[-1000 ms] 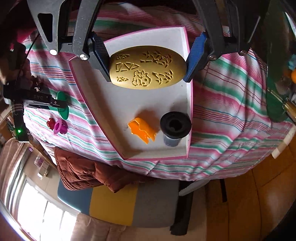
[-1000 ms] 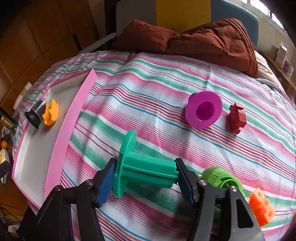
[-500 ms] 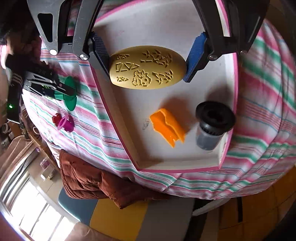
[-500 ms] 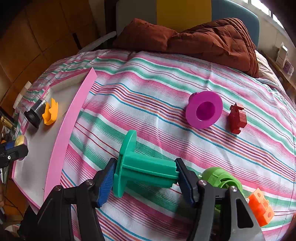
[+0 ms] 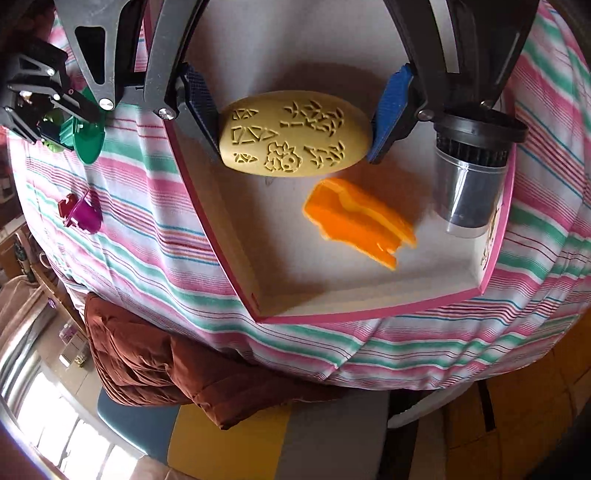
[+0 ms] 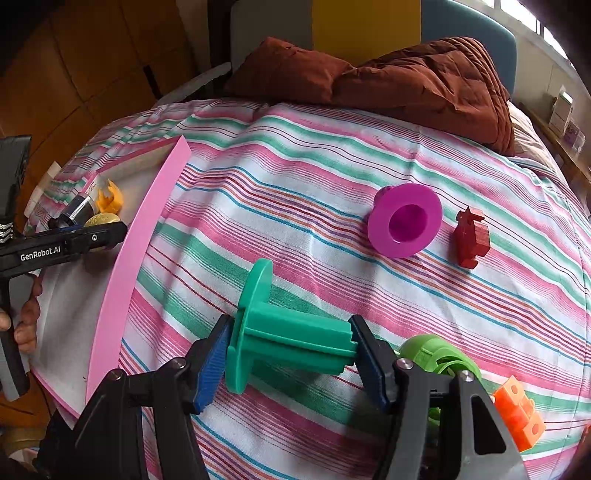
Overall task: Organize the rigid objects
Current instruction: 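Open the left tool to release the yellow roller in the tray, then carry the teal spool in the right tool over the white tray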
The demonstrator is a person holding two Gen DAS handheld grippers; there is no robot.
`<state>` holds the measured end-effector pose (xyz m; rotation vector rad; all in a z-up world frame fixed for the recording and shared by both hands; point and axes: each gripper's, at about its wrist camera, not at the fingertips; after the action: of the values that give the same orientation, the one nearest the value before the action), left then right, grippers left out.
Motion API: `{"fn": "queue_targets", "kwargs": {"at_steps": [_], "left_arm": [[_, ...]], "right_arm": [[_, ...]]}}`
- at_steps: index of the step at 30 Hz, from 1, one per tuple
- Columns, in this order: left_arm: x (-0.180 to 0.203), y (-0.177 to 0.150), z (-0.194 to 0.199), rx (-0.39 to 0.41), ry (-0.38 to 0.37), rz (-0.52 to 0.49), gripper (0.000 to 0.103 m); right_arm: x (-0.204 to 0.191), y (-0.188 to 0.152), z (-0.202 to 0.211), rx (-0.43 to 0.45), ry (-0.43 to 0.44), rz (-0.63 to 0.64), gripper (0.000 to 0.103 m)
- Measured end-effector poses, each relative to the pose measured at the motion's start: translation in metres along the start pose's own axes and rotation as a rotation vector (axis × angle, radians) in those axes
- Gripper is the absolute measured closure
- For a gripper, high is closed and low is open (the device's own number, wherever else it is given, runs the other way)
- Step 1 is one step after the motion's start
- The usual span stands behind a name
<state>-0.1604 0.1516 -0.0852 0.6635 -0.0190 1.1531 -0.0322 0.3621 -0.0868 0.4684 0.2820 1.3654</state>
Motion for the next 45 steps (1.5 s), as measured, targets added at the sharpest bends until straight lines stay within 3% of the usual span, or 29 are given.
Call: {"fn": "queue_targets", "kwargs": {"at_steps": [4, 15, 26, 45], "left_arm": [[0.002, -0.001, 0.021, 0.054, -0.001, -0.012, 0.019], [0.018, -0.050, 0.081, 0.163, 0.094, -0.089, 0.018], [0.016, -0.096, 0.117, 0.203, 0.155, -0.093, 0.018], [-0.021, -0.109, 0.135, 0.219, 0.201, -0.005, 0.018]], "right_arm": [[0.000, 0.000, 0.000, -0.001, -0.001, -0.003, 0.040], [-0.004, 0.000, 0.000, 0.011, -0.024, 0.014, 0.040], [-0.006, 0.003, -0.001, 0.007, -0.054, 0.031, 0.040], [-0.009, 0.000, 0.000, 0.030, -0.069, 0.035, 0.040]]}}
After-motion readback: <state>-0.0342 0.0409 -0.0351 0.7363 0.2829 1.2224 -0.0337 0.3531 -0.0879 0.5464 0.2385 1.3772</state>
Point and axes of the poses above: each gripper's, at about its wrist camera, not at the fingertips, and z roughly against the way its jaws point, x to its right, y to its top, and after that the axes turned 12 degrees about -y, right-handed
